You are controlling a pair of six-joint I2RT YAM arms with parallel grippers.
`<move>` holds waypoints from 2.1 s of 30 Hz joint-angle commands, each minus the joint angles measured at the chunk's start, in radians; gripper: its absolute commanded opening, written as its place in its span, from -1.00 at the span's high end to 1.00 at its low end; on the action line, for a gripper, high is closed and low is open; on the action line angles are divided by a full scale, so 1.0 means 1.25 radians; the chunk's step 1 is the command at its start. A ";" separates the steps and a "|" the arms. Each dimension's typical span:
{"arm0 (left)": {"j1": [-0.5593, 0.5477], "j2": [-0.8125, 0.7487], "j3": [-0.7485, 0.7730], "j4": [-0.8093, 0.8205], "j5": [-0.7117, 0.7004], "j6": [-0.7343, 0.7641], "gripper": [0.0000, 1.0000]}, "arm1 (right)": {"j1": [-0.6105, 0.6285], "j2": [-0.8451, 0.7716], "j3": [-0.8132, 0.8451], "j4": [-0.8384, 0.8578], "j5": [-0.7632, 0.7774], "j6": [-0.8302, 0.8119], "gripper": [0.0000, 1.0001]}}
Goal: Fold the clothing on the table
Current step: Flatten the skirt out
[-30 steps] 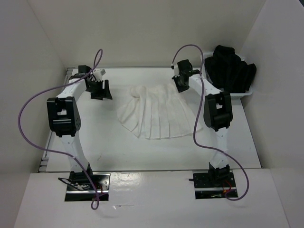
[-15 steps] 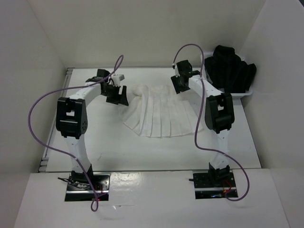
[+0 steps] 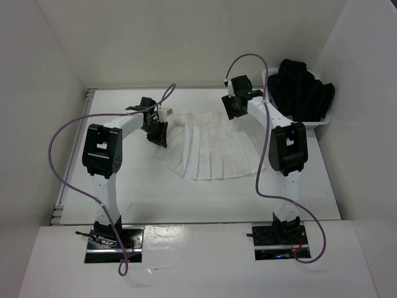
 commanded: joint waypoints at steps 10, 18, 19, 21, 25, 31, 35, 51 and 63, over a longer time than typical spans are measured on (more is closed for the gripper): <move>-0.010 -0.135 0.062 -0.377 0.080 0.254 1.00 | 0.007 -0.068 -0.004 0.015 -0.028 0.008 -0.23; 0.032 -0.149 0.060 -0.469 0.192 0.356 -0.08 | 0.015 -0.029 0.045 -0.002 -0.054 0.008 -0.23; 0.042 -0.149 0.060 -0.469 0.215 0.364 -0.25 | 0.015 -0.021 0.045 -0.010 -0.054 0.008 -0.23; 0.060 -0.142 0.082 -0.477 0.253 0.376 -0.73 | 0.015 -0.021 0.054 -0.010 -0.061 0.008 -0.23; 0.087 -0.142 0.071 -0.402 0.261 0.341 -0.98 | 0.015 -0.021 0.053 -0.017 -0.068 0.001 -0.23; 0.116 -0.069 0.025 -0.171 0.319 0.169 -0.98 | 0.015 -0.029 0.045 -0.017 -0.068 0.001 -0.23; 0.116 0.002 0.040 -0.075 0.327 0.057 -0.98 | 0.015 -0.037 0.038 -0.017 -0.068 0.001 -0.23; 0.171 0.117 0.079 0.059 0.279 -0.127 -0.20 | 0.015 -0.080 -0.018 -0.002 -0.046 -0.014 -0.23; 0.232 0.168 0.103 0.066 0.418 -0.136 -0.20 | 0.022 -0.058 -0.011 -0.010 -0.046 -0.014 -0.23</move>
